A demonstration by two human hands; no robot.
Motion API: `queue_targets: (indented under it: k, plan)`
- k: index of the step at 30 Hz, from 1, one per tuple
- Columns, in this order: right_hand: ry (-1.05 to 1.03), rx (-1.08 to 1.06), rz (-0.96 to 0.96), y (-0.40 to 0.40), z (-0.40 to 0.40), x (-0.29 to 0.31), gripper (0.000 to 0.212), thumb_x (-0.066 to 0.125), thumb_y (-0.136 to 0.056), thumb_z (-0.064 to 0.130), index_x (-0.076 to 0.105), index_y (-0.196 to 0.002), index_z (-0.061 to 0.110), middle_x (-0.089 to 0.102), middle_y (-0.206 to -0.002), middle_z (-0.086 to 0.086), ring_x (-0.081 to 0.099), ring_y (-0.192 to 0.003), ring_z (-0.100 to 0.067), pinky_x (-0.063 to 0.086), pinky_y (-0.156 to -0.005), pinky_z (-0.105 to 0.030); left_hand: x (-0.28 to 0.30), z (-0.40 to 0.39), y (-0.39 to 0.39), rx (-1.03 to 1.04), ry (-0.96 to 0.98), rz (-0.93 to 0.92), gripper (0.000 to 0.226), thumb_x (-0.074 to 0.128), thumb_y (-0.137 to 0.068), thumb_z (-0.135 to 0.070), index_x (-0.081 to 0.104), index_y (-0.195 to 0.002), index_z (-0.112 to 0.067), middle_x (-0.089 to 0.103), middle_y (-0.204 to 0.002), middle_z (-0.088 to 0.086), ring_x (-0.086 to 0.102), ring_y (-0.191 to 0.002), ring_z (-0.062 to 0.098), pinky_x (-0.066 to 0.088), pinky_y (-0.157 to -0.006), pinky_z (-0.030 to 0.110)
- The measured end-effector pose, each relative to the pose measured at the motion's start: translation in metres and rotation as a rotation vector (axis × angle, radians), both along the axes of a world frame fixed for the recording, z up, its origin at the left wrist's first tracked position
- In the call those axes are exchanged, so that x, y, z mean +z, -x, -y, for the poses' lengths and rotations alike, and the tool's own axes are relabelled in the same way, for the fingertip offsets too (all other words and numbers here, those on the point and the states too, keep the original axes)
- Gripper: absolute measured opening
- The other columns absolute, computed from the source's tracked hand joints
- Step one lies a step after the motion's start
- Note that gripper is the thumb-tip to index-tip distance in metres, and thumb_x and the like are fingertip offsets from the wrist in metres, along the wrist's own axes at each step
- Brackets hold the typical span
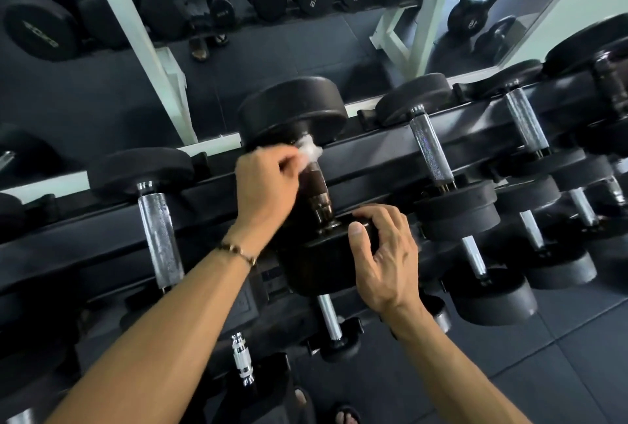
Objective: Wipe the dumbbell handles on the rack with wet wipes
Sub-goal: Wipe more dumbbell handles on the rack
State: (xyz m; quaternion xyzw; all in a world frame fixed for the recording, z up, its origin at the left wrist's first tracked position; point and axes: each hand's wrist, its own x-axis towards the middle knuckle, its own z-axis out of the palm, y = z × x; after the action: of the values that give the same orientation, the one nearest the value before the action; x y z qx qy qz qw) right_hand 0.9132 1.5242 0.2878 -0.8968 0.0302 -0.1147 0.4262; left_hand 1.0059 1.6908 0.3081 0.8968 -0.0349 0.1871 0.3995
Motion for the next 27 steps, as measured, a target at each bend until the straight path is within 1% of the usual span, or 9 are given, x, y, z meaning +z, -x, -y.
queue_targets:
  k: [3,6,9,12,16,20,22,25,27]
  plan:
    - [0.002,-0.001,-0.005,-0.001,0.000,0.001,0.045,0.038,-0.091,0.055,0.065,-0.100,0.020,0.059,-0.102,0.010,0.052,-0.099,-0.010,0.044,-0.087,-0.035,-0.004,0.002,-0.005,0.084,-0.026,-0.019,0.009,0.074,-0.086,-0.016,0.077,-0.083,-0.008,0.073,-0.072,0.001,0.057,-0.058,0.009,0.034,-0.060,0.004]
    - [-0.002,-0.004,-0.022,0.000,-0.001,0.003,0.046,0.038,-0.090,0.056,0.065,-0.100,0.020,0.059,-0.103,0.010,0.052,-0.100,-0.011,0.044,-0.087,-0.038,-0.001,-0.004,0.014,-0.109,-0.046,-0.232,0.007,0.077,-0.083,-0.021,0.079,-0.087,-0.016,0.075,-0.080,-0.004,0.062,-0.068,0.003,0.037,-0.063,0.001]
    - [-0.010,0.002,-0.071,0.001,-0.003,0.010,0.049,0.037,-0.087,0.057,0.065,-0.101,0.020,0.057,-0.103,0.009,0.052,-0.100,-0.013,0.045,-0.089,-0.042,0.010,-0.009,0.038,-0.282,-0.013,-0.434,0.006,0.079,-0.080,-0.034,0.078,-0.079,-0.028,0.073,-0.072,-0.013,0.065,-0.068,0.001,0.048,-0.064,0.017]
    - [-0.042,0.058,-0.144,0.002,0.001,0.020,0.052,0.038,-0.086,0.057,0.063,-0.114,0.022,0.057,-0.110,0.010,0.053,-0.107,-0.013,0.044,-0.097,-0.044,0.028,-0.016,0.061,-0.221,0.127,-0.460,0.010,0.081,-0.079,-0.025,0.075,-0.075,-0.032,0.070,-0.078,-0.007,0.067,-0.069,0.012,0.058,-0.065,0.034]
    - [0.020,0.326,0.065,0.007,0.005,0.054,0.042,0.056,-0.086,0.020,0.061,-0.128,0.019,0.059,-0.122,0.002,0.055,-0.117,-0.015,0.043,-0.104,-0.043,0.064,-0.033,0.098,-0.229,0.118,-0.483,0.005,0.080,-0.073,-0.028,0.076,-0.076,-0.029,0.062,-0.092,-0.009,0.063,-0.072,0.009,0.056,-0.061,0.026]
    - [-0.035,0.644,-0.045,0.015,-0.009,0.092,0.023,0.065,-0.085,0.006,0.075,-0.101,0.019,0.068,-0.096,0.007,0.065,-0.087,-0.008,0.052,-0.082,-0.025,0.091,-0.038,0.137,-0.235,0.223,-0.542,0.009,0.078,-0.077,-0.021,0.077,-0.083,-0.014,0.072,-0.087,-0.002,0.071,-0.075,0.017,0.058,-0.068,0.026]
    - [-0.115,0.622,-0.142,0.021,-0.013,0.095,0.016,0.067,-0.086,0.006,0.077,-0.093,0.017,0.070,-0.081,0.011,0.066,-0.076,-0.006,0.052,-0.073,-0.021,0.094,-0.039,0.155,-0.145,0.293,-0.510,0.003,0.075,-0.082,-0.014,0.077,-0.081,-0.016,0.074,-0.077,0.001,0.071,-0.070,0.015,0.057,-0.067,0.024]
    - [-0.242,0.499,-0.189,0.035,-0.015,0.088,0.014,0.069,-0.086,0.006,0.077,-0.088,0.016,0.065,-0.067,0.016,0.058,-0.059,0.003,0.042,-0.060,-0.008,0.087,-0.045,0.181,0.050,0.418,-0.459,0.013,0.069,-0.088,-0.010,0.075,-0.080,-0.018,0.074,-0.073,0.003,0.073,-0.066,0.022,0.060,-0.065,0.033]
    - [-0.272,0.487,-0.231,0.048,-0.018,0.083,0.016,0.066,-0.088,0.006,0.075,-0.084,0.018,0.065,-0.065,0.013,0.054,-0.055,0.001,0.040,-0.056,-0.010,0.080,-0.049,0.196,0.165,0.440,-0.429,0.015,0.067,-0.090,-0.008,0.073,-0.079,-0.017,0.074,-0.072,0.003,0.073,-0.064,0.023,0.060,-0.061,0.034]
